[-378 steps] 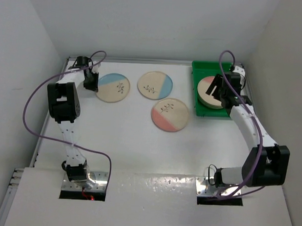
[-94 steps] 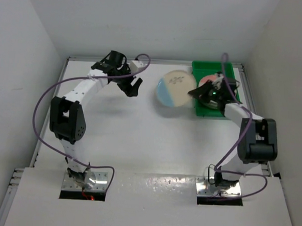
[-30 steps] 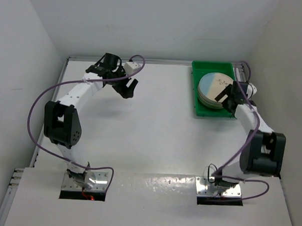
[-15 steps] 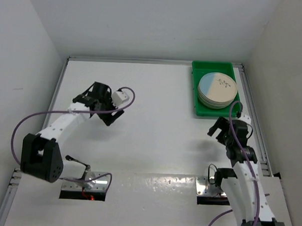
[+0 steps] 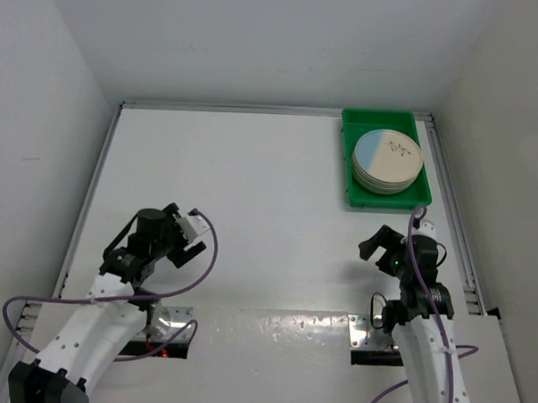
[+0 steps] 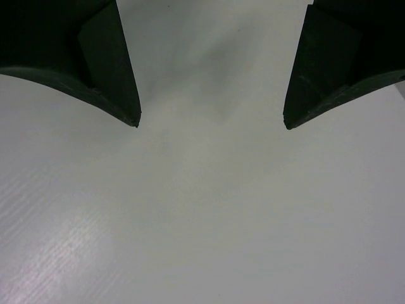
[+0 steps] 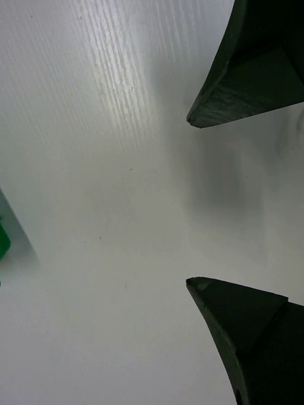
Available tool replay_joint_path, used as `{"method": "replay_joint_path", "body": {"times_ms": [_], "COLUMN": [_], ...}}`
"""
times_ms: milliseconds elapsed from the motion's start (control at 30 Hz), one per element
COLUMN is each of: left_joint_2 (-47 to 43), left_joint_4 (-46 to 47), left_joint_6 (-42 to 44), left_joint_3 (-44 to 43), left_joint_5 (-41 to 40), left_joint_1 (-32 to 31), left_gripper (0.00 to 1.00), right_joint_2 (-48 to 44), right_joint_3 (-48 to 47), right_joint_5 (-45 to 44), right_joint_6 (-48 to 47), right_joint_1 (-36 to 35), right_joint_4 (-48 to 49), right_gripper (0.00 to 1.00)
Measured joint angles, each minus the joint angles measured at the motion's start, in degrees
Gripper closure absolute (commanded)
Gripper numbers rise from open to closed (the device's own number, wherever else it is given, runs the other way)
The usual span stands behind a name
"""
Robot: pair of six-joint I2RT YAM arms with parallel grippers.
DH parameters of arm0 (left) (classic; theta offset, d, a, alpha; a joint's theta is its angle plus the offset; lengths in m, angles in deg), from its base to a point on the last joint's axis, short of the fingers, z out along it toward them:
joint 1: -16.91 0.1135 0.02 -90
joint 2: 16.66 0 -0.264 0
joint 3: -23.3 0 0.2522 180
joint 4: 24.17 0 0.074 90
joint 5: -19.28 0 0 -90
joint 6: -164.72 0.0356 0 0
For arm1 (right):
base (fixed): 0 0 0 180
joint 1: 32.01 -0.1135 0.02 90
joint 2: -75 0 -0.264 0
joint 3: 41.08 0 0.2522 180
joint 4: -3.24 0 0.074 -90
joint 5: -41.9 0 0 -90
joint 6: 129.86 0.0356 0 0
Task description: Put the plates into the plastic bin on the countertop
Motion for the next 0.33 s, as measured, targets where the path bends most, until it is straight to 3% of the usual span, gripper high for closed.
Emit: {"method": "replay_joint_path", "body": {"times_ms": [333], "left_joint_2": [2.62], "left_joint_4": [4.13], "left_joint_6": [-1.11], "left_joint_3": [0.24], "left_joint_5": [-1.51], "left_joint_1": [0.02], "left_gripper": [0.01], "right_joint_2": [-1.53], "right_joint_3": [1.07], "right_joint_5": [2.69], "right_joint_6": [-0.09], "right_joint_1": [-0.02], "right_joint_4": [0.55], "right_gripper": [0.00]}}
